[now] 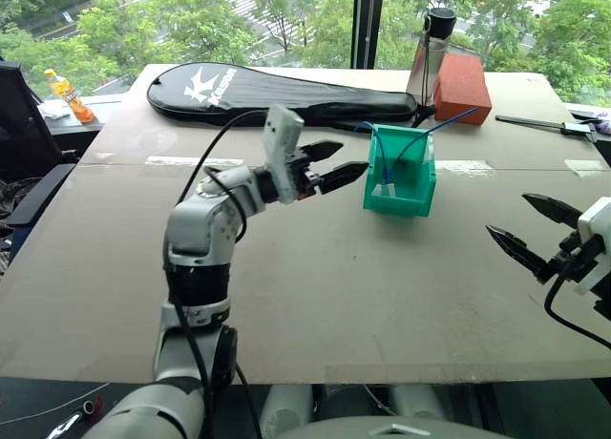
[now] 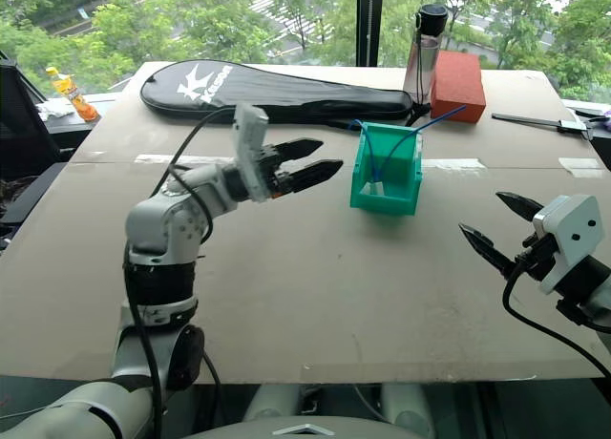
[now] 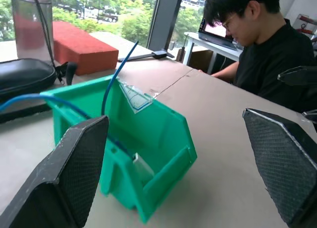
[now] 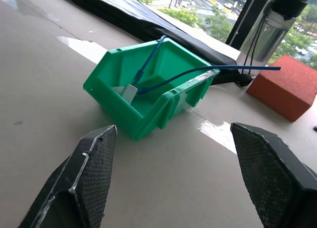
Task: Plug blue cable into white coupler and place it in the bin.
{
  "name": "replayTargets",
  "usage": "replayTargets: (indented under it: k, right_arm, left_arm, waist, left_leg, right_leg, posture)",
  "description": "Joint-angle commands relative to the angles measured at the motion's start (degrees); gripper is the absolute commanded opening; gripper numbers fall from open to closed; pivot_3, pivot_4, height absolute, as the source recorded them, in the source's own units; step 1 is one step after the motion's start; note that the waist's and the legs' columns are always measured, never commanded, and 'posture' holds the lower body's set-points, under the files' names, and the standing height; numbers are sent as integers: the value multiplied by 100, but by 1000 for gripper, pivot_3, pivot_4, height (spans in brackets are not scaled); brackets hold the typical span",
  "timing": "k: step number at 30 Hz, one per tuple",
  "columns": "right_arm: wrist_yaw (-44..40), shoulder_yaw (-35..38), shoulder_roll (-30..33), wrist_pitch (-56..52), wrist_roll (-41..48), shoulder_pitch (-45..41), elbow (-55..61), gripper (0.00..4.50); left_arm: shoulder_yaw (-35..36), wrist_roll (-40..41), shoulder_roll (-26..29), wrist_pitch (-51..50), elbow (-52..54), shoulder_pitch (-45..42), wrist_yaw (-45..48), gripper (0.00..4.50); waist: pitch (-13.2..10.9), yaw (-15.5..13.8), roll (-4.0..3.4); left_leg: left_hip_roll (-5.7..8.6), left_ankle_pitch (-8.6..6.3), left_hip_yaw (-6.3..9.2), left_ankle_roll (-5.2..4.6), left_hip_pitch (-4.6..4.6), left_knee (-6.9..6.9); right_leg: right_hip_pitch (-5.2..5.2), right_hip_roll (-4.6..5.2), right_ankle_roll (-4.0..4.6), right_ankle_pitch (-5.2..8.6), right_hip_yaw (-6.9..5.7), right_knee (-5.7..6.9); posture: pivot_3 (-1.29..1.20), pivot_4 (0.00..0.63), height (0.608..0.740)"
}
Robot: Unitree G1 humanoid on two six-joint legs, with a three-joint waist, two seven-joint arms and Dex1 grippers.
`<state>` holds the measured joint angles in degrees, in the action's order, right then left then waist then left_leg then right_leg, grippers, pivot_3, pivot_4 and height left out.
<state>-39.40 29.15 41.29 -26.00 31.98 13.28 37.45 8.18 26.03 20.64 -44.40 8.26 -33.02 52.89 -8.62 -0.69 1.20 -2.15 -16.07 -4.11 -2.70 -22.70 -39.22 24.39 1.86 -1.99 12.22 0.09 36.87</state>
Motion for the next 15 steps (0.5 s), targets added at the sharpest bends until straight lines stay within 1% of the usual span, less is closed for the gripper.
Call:
replayTargets:
  k: [1,3,9,11,15]
  right_arm:
    - [-300,304,129,114,31,239,-99,3606]
    - [-523,460,184,199,17,440,-249,3606]
    - [-1110,858,365,442,-39,865,-732,3606]
    - [-1251,927,421,512,-60,902,-927,3606]
    - [-1420,891,480,643,-129,875,-1158,3606]
  left_arm:
    - [92,-130,480,828,500,811,197,4431]
    - [154,-167,828,1254,582,1439,503,4431]
    - [428,-187,1419,1920,398,2715,688,4431]
    - [459,-157,1521,2073,372,2981,739,4431]
    - [514,-42,1597,2241,312,3239,803,4431]
  waist:
    - [-1,-34,3]
    - [0,-31,3]
    - [0,-12,5]
    - [0,-19,5]
    - [0,-16,5]
  left_leg:
    - [1,-1,1,-1,7,0]
    - [4,-1,6,-2,1,-10]
    - [1,-2,-1,-4,14,-6]
    - [-1,-2,2,-4,17,-6]
    - [-2,-2,1,-4,18,-7]
  right_leg:
    - [-8,3,8,5,-3,-3]
    - [-10,6,21,12,-11,-4]
    - [-17,12,22,13,-5,-6]
    - [-17,14,22,14,-11,-6]
    - [-18,16,20,15,-11,-6]
  posture:
    - [0,150,740]
    - [0,150,740]
    - [0,150,740]
    - [0,150,740]
    - [0,150,740]
